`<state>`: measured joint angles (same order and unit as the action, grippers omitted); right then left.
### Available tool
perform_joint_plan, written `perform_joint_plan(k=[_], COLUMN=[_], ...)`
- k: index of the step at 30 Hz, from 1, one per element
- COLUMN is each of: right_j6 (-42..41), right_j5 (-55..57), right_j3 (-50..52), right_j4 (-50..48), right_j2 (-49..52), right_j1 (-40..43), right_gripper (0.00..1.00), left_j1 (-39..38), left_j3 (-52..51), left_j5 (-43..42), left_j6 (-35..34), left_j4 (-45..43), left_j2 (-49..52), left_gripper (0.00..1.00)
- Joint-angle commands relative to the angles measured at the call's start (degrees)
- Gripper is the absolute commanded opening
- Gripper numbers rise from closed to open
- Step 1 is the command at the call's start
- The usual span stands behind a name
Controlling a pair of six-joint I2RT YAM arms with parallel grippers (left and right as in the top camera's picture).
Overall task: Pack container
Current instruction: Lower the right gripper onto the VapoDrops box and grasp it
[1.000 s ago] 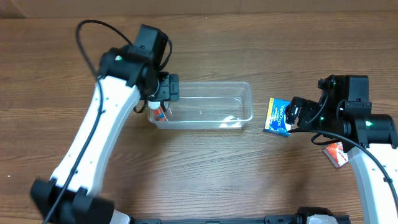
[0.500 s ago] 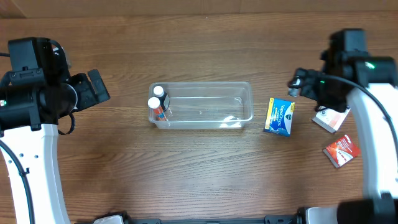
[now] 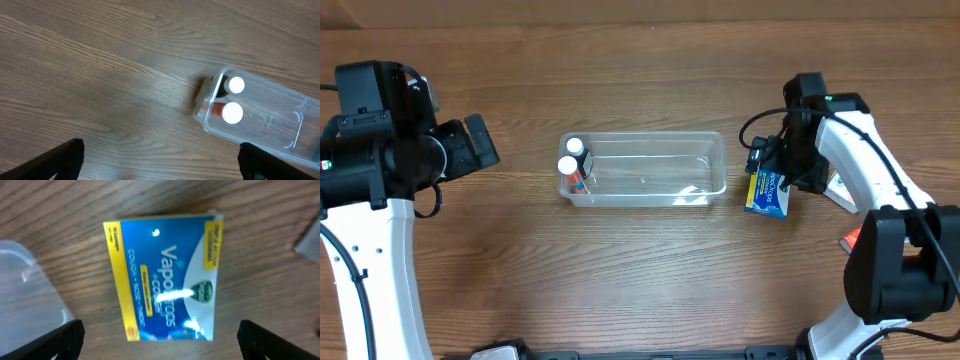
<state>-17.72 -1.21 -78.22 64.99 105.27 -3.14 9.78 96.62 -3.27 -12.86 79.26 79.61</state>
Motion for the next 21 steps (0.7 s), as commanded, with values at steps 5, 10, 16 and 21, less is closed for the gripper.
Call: perform_joint_plan(k=[5, 10, 16, 21], right_j6=[1.62, 1.64, 2.75, 2.75], right_j5=[0.46, 1.79, 1.77, 1.79], right_j3=[7.1, 11.47, 14.53, 14.53], right_j4=[-9.88, -15.43, -20.57, -20.2], right_j2=[0.31, 0.31, 0.31, 0.31], right_j1=[-0.02, -0.02, -0.02, -0.02], right_gripper=[1.0, 1.0, 1.0, 0.97], left_j1=[0.04, 0.04, 0.04, 0.04], left_j3=[-1.7, -1.7, -1.7, -1.7], left_j5=[-0.83, -0.83, -0.83, -0.81], left_j6=[1.55, 1.55, 1.55, 1.57], left_j4=[-0.46, -0.44, -0.44, -0.44], left_j2=[-0.22, -0.22, -0.22, -0.22], left_gripper=[1.0, 1.0, 1.0, 1.0])
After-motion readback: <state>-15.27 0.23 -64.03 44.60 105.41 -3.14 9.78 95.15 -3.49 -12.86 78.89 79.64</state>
